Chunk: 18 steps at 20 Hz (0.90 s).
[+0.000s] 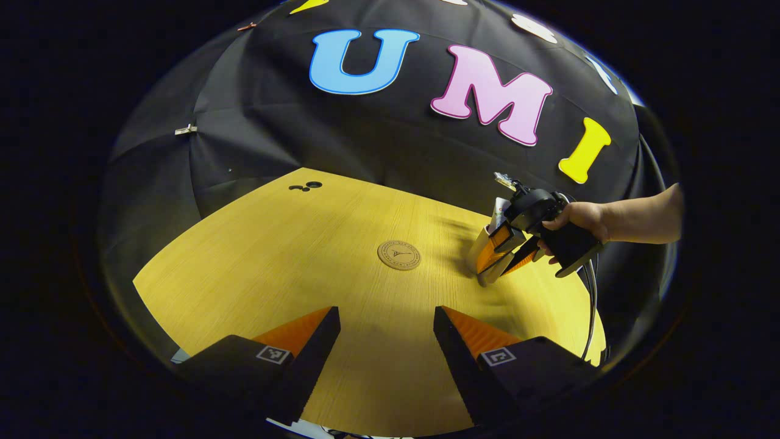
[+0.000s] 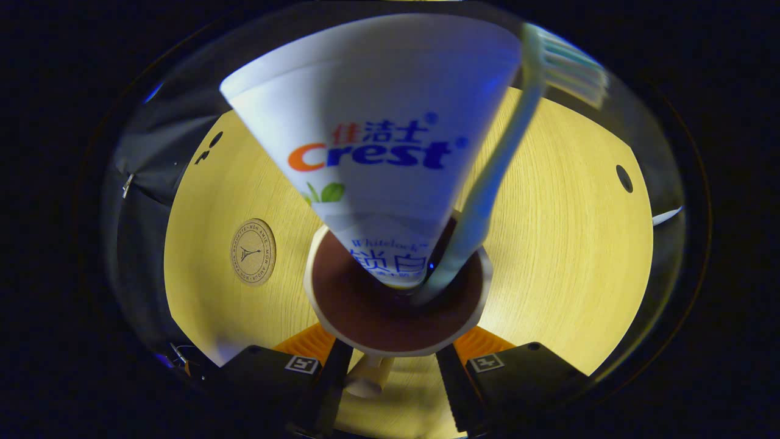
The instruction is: Put the toothbrush and toothpaste on the desktop into the cup, then pick up the cup and place it on the coaster on the desktop.
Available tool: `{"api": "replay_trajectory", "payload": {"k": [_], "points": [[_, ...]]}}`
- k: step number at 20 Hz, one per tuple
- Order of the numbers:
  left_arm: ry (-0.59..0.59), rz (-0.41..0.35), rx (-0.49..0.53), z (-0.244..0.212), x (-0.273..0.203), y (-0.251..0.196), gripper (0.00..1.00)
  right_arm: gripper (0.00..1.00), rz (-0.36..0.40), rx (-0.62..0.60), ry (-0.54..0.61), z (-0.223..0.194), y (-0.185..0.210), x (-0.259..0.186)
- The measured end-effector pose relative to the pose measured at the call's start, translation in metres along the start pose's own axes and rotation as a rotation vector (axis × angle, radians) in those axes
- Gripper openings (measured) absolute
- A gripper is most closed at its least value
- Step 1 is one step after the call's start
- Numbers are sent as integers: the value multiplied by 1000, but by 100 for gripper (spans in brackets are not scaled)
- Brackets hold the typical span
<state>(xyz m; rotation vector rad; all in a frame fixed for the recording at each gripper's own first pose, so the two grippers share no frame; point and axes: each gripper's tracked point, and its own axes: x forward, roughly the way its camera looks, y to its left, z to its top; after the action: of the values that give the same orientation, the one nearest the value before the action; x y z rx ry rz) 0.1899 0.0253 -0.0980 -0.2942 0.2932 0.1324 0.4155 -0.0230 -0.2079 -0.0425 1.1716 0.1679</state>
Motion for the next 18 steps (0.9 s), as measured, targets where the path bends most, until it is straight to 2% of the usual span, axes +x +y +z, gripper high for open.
{"api": "replay_trajectory", "payload": {"k": [2,4,7,8,10,11,14,16,17,18], "points": [[10,2,-4,-3,0,1,98,62,15,13,5,-1,5,3],[16,0,-7,-3,0,0,98,43,16,8,1,0,5,3],[20,-3,-5,-6,-1,-2,98,37,0,-28,-15,0,1,1],[23,-4,-4,-7,-1,-3,98,29,-5,-47,-31,1,0,3],[28,-6,-2,-9,-1,-4,98,35,-5,-56,-32,1,0,1],[29,-8,-2,-10,-2,-4,98,29,-7,-55,-41,2,0,0],[34,-6,1,-14,-4,-3,97,29,-19,-83,-69,4,-2,-3],[41,-2,1,-18,-5,-2,97,29,-42,-145,-97,6,-1,-5],[43,-2,2,-19,-6,-2,100,29,-42,-162,-109,6,4,-6],[43,-1,3,-20,-7,-1,98,28,-36,-167,-115,7,9,-9]]}}
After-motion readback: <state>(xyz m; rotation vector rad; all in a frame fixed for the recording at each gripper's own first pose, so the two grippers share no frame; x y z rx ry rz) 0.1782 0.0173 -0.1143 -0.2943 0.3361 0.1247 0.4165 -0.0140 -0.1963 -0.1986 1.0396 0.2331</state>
